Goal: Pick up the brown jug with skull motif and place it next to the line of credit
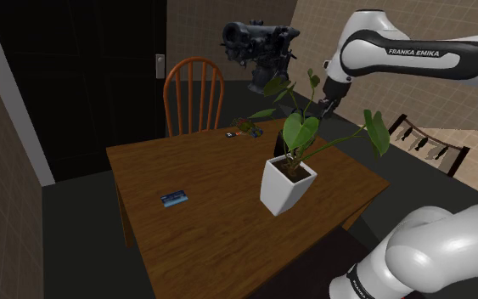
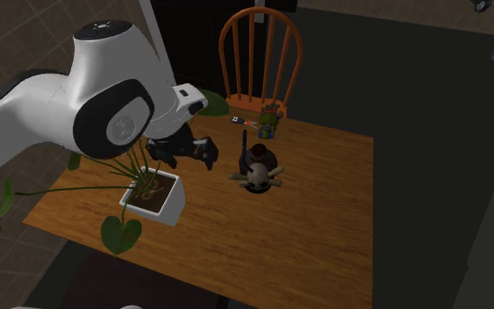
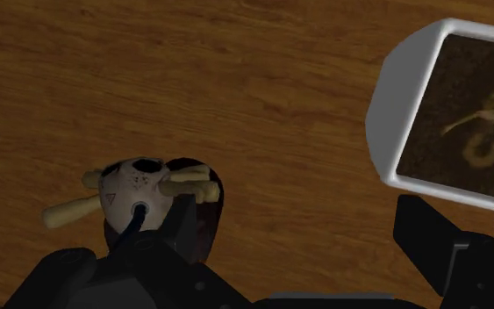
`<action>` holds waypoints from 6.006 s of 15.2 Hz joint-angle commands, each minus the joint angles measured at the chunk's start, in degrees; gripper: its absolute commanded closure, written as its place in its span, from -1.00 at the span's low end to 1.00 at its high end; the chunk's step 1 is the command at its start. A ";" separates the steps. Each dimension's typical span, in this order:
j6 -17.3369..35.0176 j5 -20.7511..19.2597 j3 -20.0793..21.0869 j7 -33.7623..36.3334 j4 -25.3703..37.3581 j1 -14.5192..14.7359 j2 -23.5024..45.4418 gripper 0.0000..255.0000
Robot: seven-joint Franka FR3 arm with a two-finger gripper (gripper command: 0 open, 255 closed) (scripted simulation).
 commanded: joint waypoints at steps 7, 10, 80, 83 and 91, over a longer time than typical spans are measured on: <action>6.82 -0.69 -5.91 -8.94 10.11 -1.49 14.99 -1.00; 8.76 -0.16 -7.11 -11.14 12.63 -2.02 19.02 -1.00; -8.65 1.40 12.50 23.39 40.99 16.13 36.94 1.00; -6.29 1.36 12.48 23.78 38.36 16.08 36.70 1.00; -0.78 1.18 12.44 24.71 32.72 15.94 36.64 1.00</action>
